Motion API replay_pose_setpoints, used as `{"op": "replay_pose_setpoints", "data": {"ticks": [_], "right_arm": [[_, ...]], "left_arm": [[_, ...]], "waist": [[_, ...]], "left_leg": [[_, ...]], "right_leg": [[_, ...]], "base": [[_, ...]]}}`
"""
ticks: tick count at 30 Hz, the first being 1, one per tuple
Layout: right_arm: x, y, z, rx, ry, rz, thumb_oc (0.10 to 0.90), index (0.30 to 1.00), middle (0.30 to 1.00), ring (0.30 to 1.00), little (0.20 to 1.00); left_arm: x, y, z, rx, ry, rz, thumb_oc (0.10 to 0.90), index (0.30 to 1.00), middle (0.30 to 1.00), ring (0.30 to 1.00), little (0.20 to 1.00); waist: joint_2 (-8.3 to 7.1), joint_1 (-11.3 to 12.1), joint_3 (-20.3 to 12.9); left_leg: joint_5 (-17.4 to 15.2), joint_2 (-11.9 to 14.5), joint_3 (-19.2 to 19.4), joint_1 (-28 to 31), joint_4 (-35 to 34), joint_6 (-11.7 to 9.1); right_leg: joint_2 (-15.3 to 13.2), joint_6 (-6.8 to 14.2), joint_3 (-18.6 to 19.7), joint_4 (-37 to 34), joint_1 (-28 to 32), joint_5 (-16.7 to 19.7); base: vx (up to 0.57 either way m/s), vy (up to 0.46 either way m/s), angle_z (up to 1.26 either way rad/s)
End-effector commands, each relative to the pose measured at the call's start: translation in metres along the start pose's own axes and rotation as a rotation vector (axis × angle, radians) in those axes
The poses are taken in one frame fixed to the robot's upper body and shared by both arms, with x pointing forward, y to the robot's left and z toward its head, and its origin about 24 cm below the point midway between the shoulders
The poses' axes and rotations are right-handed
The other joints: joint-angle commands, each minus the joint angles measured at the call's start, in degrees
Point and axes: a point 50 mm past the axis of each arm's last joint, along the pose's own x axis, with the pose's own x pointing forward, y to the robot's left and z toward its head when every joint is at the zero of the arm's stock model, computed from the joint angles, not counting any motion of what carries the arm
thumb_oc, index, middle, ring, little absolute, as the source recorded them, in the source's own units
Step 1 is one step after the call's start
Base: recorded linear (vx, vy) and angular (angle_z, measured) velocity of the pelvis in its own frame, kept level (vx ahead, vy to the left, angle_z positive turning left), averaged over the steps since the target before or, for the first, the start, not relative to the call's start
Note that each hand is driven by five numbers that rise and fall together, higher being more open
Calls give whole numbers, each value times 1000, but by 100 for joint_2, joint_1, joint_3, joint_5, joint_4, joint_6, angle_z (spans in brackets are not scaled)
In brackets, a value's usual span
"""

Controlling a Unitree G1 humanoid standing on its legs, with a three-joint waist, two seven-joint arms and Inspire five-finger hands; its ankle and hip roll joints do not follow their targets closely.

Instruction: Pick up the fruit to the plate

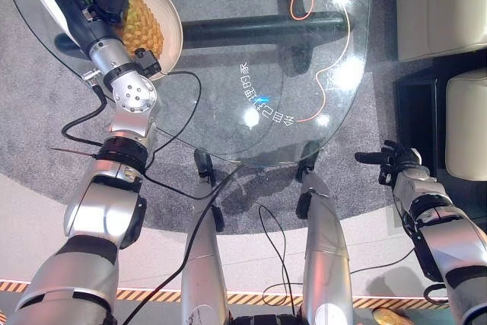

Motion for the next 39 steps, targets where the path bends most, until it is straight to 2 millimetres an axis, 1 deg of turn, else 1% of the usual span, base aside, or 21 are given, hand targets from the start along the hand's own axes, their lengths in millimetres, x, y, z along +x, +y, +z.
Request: {"op": "replay_pose_setpoints", "data": {"ticks": [1,5,10,17,23,26,27,33,34,35,39], "right_arm": [[1,-17,-8,-72,26,-70,800,900,900,900,900],[1,-18,-7,-72,20,-74,800,900,900,900,900],[1,-20,-8,-70,21,-78,800,900,900,900,900],[0,-18,-9,-59,20,-79,800,900,900,900,900],[0,-17,-9,-50,22,-84,800,900,900,900,900],[0,-18,-13,-42,23,-91,800,900,900,900,900],[0,-18,-13,-41,24,-93,800,900,900,900,900],[0,-17,-14,-27,24,-99,800,900,900,900,900],[0,-17,-14,-25,24,-98,800,900,900,900,900],[0,-17,-13,-22,23,-98,800,900,900,900,900],[0,-16,-11,-13,22,-104,800,900,900,900,900]], "left_arm": [[53,6,71,-117,-267,79,641,764,764,764,741],[52,8,68,-122,-259,89,671,789,789,789,771],[50,9,68,-127,-268,83,690,806,806,806,790],[46,9,66,-155,-276,73,687,804,804,804,787],[40,10,64,-193,-276,60,712,825,825,825,812],[36,11,62,-218,-277,46,756,862,862,862,856],[35,12,62,-223,-276,44,800,900,900,900,900],[25,11,57,-250,-268,8,800,900,900,900,900],[23,10,56,-248,-266,-1,759,865,865,865,859],[21,10,54,-249,-264,-10,800,900,900,900,900],[15,10,51,-253,-259,-30,800,900,900,900,900]], "waist": [[-216,58,-154],[-211,63,-154],[-210,78,-154],[-219,122,-154],[-204,174,-154],[-189,212,-154],[-184,220,-154],[-171,300,-154],[-172,312,-154],[-174,327,-154],[-168,367,-154]], "left_leg": [[-607,8,-160,-333,835,-234],[-593,2,-164,-344,821,-236],[-597,0,-159,-364,827,-229],[-600,-5,-174,-364,809,-228],[-610,-30,-192,-374,800,-220],[-616,-45,-209,-389,787,-218],[-618,-47,-213,-392,789,-215],[-633,-70,-239,-412,784,-201],[-637,-74,-248,-419,788,-198],[-636,-76,-252,-425,785,-198],[-640,-86,-268,-446,767,-194]], "right_leg": [[95,253,-40,-330,295,-114],[95,252,-42,-347,291,-106],[88,251,-58,-338,277,-110],[78,264,-93,-353,288,-104],[63,269,-121,-367,288,-100],[47,276,-140,-376,276,-98],[43,276,-144,-372,277,-102],[24,283,-196,-374,278,-106],[23,284,-201,-372,275,-106],[21,286,-214,-376,272,-100],[20,286,-239,-394,264,-100]], "base": [[0,0,0],[0,0,0],[0,0,0],[0,0,0],[0,0,0],[0,0,0],[0,0,0],[0,0,0],[3,-34,2],[0,0,0],[0,0,0]]}}
